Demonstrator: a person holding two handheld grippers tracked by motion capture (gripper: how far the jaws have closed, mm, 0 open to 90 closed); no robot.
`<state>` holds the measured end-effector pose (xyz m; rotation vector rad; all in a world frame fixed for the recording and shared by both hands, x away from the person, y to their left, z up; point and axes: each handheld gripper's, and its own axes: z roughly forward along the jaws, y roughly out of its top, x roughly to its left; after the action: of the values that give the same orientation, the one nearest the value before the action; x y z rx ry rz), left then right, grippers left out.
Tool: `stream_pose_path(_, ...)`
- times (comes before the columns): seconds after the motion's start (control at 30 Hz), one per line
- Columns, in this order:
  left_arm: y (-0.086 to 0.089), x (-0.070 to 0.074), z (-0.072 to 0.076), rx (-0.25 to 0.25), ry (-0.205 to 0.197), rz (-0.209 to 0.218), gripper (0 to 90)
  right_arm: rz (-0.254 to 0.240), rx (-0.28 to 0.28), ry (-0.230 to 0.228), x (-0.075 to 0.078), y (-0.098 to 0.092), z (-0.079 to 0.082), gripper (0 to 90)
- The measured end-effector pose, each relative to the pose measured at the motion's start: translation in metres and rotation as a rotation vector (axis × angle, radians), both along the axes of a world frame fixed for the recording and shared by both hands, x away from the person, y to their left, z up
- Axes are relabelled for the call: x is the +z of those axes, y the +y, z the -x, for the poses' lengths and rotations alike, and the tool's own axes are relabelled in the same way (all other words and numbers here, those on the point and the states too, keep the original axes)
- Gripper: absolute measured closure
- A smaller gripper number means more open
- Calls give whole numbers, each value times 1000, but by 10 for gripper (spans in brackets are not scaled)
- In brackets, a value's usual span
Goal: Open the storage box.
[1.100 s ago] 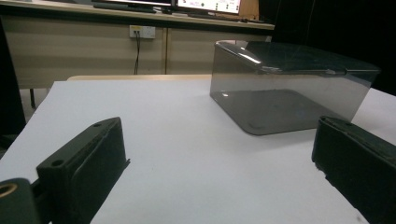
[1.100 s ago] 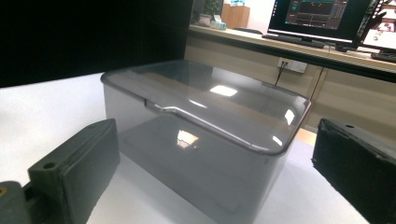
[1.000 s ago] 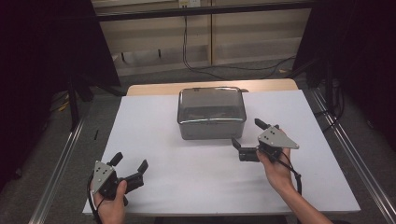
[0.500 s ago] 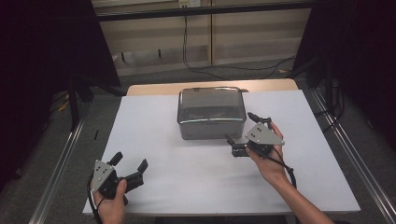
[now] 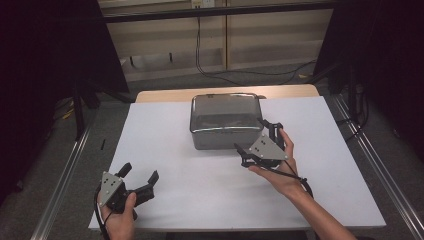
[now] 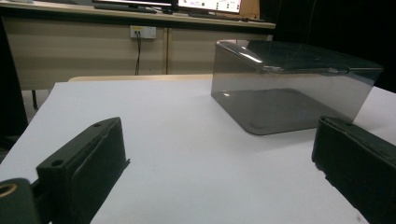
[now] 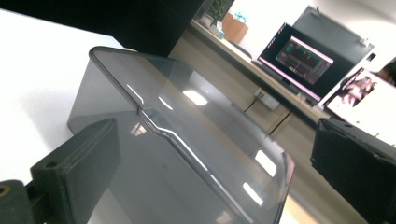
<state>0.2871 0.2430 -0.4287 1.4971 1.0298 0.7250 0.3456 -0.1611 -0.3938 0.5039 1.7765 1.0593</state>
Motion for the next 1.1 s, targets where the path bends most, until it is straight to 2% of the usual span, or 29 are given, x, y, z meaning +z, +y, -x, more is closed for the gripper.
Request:
stream_pose_path(0.17, 0, 0, 0, -1, 0, -8, 27, 68, 16, -51, 3, 6, 0, 9)
stream_pose_path(0.33, 0, 0, 0, 1, -1, -10, 27, 159, 18, -114, 4, 11, -1, 26)
stream_pose_path(0.57, -2, 0, 1, -15, 0, -11, 27, 271, 15, -163, -2, 17, -2, 67)
stream_pose_path(0.63, -3, 0, 1, -13, -3, -8, 27, 289, 17, -171, -2, 17, -3, 74)
stream_pose_path(0.73, -2, -1, 0, -9, 3, -12, 27, 365, 23, -205, -3, 22, -2, 130)
stream_pose_path(0.77, -2, -1, 0, -9, 3, -12, 27, 365, 23, -205, -3, 22, -2, 130)
stream_pose_path(0.8, -2, -1, 0, -11, 3, -15, 27, 423, 19, -223, -4, 23, -3, 170)
stream_pose_path(0.83, -3, 0, 0, -9, 0, -11, 27, 446, 17, -230, -5, 24, -4, 176)
stream_pose_path(1.0, -2, -1, 0, -9, 2, -15, 27, 491, 22, -224, -11, 27, -8, 239)
stream_pose_path(1.1, -2, -1, -1, -8, 3, -15, 27, 534, 30, -224, -14, 29, -9, 297)
